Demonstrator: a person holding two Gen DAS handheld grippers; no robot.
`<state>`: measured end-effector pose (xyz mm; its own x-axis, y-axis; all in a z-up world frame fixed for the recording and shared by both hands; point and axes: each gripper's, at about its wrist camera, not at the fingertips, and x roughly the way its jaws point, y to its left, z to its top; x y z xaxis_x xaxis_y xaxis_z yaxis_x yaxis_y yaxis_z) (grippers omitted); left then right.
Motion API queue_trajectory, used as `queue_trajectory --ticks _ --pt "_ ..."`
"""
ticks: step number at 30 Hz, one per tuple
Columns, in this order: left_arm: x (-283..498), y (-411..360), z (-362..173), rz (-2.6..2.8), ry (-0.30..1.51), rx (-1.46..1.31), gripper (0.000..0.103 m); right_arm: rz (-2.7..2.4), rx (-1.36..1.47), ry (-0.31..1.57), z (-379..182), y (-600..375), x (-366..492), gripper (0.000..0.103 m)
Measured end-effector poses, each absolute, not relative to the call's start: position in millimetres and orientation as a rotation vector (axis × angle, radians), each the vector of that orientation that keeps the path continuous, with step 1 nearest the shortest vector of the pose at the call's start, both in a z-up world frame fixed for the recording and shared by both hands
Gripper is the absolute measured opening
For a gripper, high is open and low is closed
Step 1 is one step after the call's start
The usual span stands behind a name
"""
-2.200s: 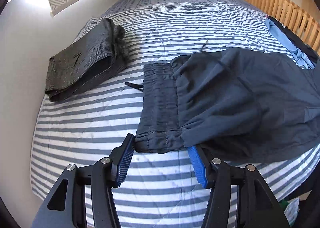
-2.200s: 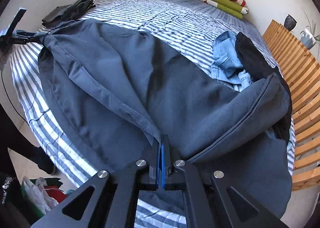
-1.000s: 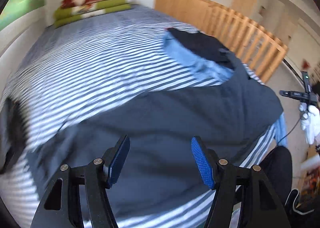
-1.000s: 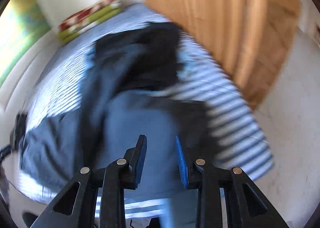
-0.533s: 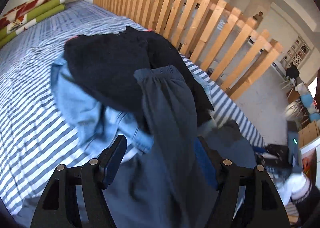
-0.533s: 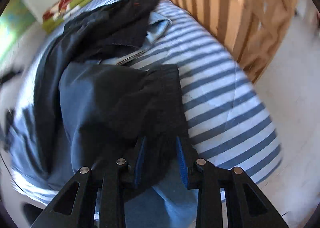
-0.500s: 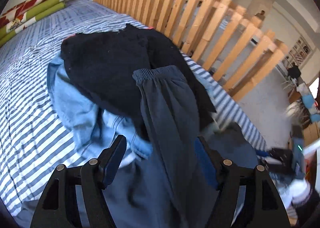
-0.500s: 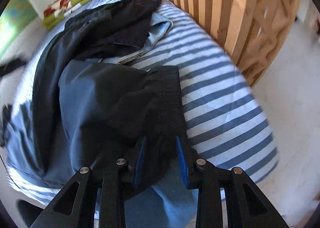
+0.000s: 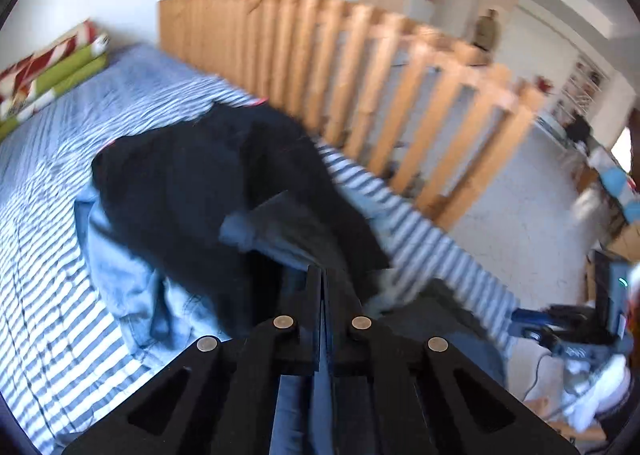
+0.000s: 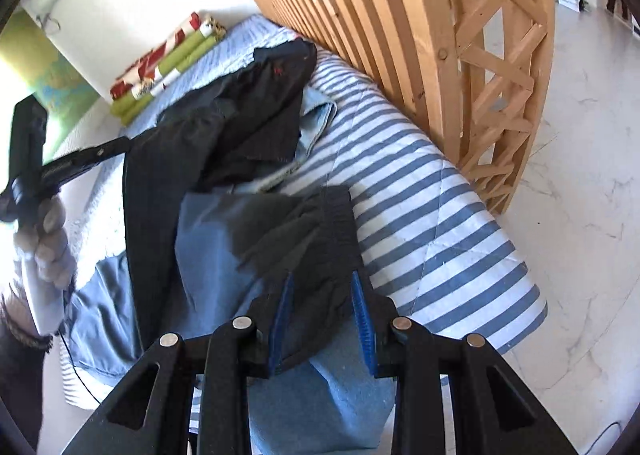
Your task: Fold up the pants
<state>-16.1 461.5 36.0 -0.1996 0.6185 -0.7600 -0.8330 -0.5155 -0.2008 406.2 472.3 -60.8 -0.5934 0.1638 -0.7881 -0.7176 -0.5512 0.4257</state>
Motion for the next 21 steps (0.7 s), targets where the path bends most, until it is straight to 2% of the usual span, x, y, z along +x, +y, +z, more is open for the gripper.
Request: queue_trajectory --ticks 4,9,15,17,19,21 --pt "18 472 36 1.843 0.413 -0.955 0.001 2.166 -0.946 1.034 -59 476 403 0.028" --pt "18 487 19 1.777 0.339 -1.051 0.001 2.181 -0.948 1.008 -58 474 403 0.028" --pt "73 501 13 1.601 0.396 -0.995 0.003 2.165 -0.917 1.053 -59 487 419 0.028" --pt "75 491 7 1.612 0.398 -1.004 0.014 2.180 -0.907 1.066 -58 490 419 0.028" --pt "74 471 -2 1.676 0.436 -0.996 0.033 2.219 -0.894 1.073 -51 492 412 0.028" --pt "75 450 -17 1.695 0.450 -1.038 0.037 2.258 -0.892 1.070 -45 493 397 0.031"
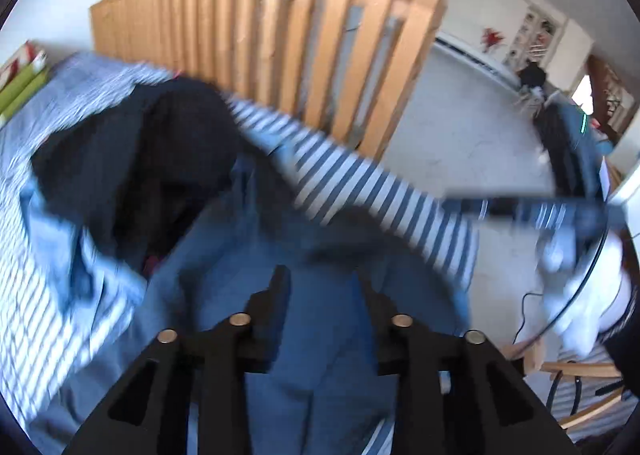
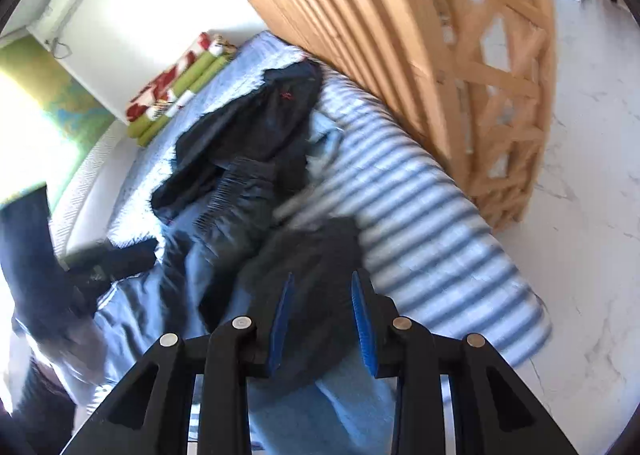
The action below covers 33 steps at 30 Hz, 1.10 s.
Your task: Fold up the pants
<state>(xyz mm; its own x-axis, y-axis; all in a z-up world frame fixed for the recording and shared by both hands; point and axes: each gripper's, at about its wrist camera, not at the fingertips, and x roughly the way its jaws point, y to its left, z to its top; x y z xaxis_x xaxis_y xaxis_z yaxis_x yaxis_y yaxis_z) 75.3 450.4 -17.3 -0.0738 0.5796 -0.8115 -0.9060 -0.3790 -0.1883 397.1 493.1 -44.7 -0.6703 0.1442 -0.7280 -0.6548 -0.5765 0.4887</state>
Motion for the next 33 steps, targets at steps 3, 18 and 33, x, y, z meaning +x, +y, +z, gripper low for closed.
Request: queue_trajectory --ticks 3,18,33 --pt "94 424 -51 1.699 0.590 -1.046 0.040 2.344 -0.962 1.038 -39 488 355 0.038" --pt "104 356 -98 1.749 0.724 -1.089 0.002 2.219 -1.091 0.855 -32 475 293 0.002" --pt "146 359 -110 1.532 0.886 -1.042 0.002 2.040 -1.017 1.136 -89 485 417 0.022"
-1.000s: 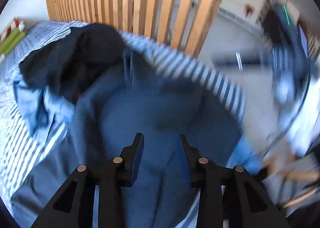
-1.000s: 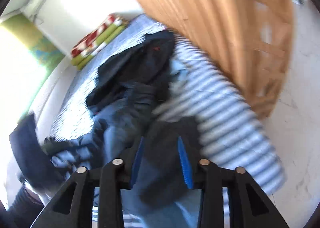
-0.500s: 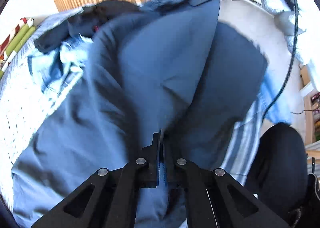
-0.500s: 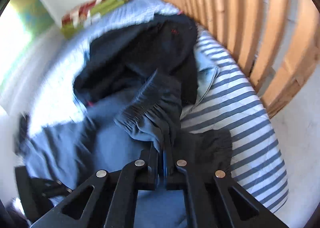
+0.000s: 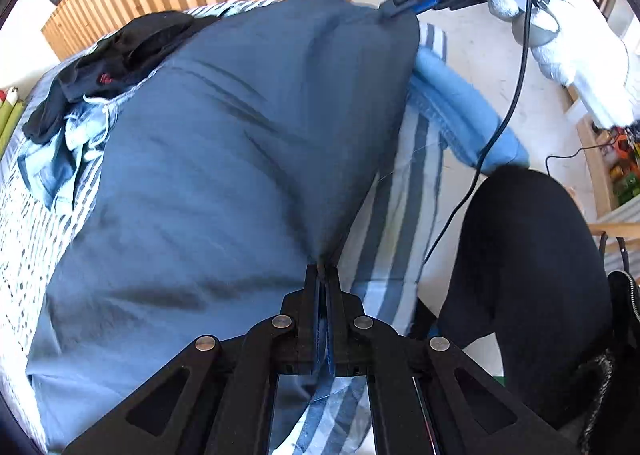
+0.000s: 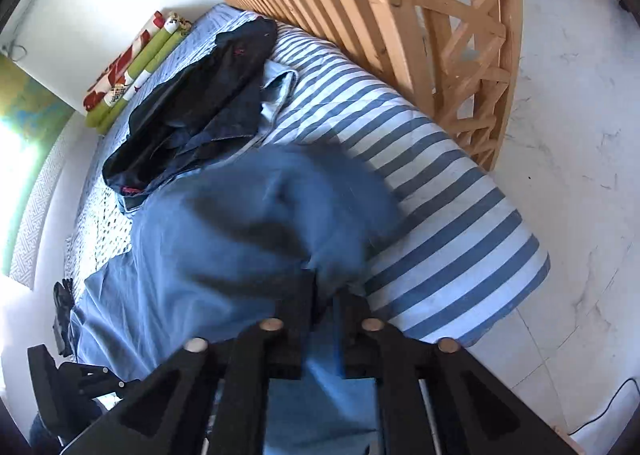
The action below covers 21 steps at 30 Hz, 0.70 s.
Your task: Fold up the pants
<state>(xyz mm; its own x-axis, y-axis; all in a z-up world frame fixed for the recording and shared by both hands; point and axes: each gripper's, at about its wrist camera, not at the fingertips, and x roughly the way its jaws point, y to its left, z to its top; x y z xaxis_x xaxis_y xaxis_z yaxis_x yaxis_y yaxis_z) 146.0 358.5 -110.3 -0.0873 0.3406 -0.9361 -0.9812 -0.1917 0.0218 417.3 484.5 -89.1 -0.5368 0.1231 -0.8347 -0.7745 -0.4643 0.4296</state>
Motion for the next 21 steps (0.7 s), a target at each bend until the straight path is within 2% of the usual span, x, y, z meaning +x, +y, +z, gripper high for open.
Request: queue_trajectory --ticks 7,12,14,16,17,19,21 --pt "127 350 -111 1.599 0.922 -1.073 0.002 2.078 -0.958 1.312 -108 508 407 0.025" --pt "110 333 -116 1.631 0.938 -1.120 0.002 2.159 -0.931 1.313 -97 514 385 0.024" --pt "112 330 -117 1.620 0.924 -1.131 0.002 2.142 -0.983 1.257 -96 516 387 0.024" --pt "117 333 -117 1.600 0.914 -1.136 0.003 2.072 -1.008 1.268 -103 517 399 0.032" --pt "119 334 -117 1.592 0.910 -1.139 0.006 2.054 -1.002 1.292 -106 517 407 0.033" --pt "123 337 -117 1.570 0.910 -1.144 0.019 2.018 -0.965 1.402 -116 517 422 0.037" --pt "127 336 -112 1.554 0.896 -1.136 0.026 1.991 -0.917 1.520 -124 514 432 0.038"
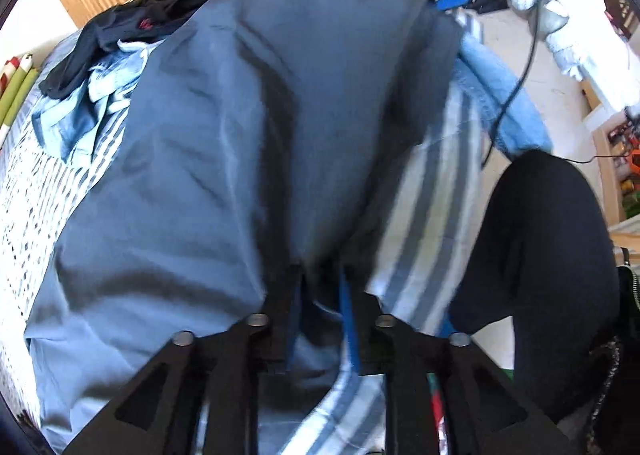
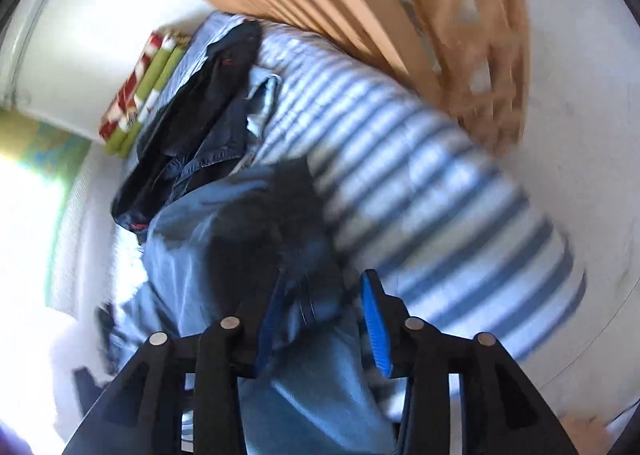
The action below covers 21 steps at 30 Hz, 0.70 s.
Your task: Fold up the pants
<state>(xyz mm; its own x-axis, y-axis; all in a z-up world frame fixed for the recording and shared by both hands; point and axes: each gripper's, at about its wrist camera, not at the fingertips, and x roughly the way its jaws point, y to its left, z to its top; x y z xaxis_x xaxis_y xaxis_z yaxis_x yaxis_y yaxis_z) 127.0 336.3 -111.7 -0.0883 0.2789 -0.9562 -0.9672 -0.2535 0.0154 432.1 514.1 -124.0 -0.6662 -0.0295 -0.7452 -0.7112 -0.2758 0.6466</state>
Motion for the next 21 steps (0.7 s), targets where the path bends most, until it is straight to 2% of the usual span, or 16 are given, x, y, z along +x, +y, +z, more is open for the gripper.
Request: queue_trajectory --ticks 3,6,9,14,15,16,17,19,21 --pt "133 332 -98 1.541 0.881 -1.107 0.031 1.985 -0.885 1.582 -125 505 436 0.041" --pt "134 328 -91 1.548 0.884 -1.093 0.032 1.979 -0.889 1.613 -126 498 428 0.048" --pt "133 326 -90 1.567 0.905 -1.076 0.032 1.964 -0.872 1.608 -130 501 418 0.049" --pt "135 312 -80 1.600 0.866 -1.082 0.032 1.914 -0.710 1.756 -149 506 411 0.051" --pt "131 308 -78 1.614 0.850 -1.083 0.032 1.920 -0.662 1.772 -150 505 411 0.045" --pt "126 301 -74 1.632 0.821 -1.095 0.033 1.926 -0.632 1.793 -151 504 410 0.030" --pt "122 303 -72 1.646 0.800 -1.105 0.034 1.916 -0.617 1.800 -152 502 409 0.024" --pt "111 286 -68 1.696 0.755 -1.129 0.039 1.909 -0.582 1.768 -147 497 410 0.013" --pt "105 268 -69 1.736 0.735 -1.156 0.039 1.939 -0.550 1.660 -127 491 413 0.011"
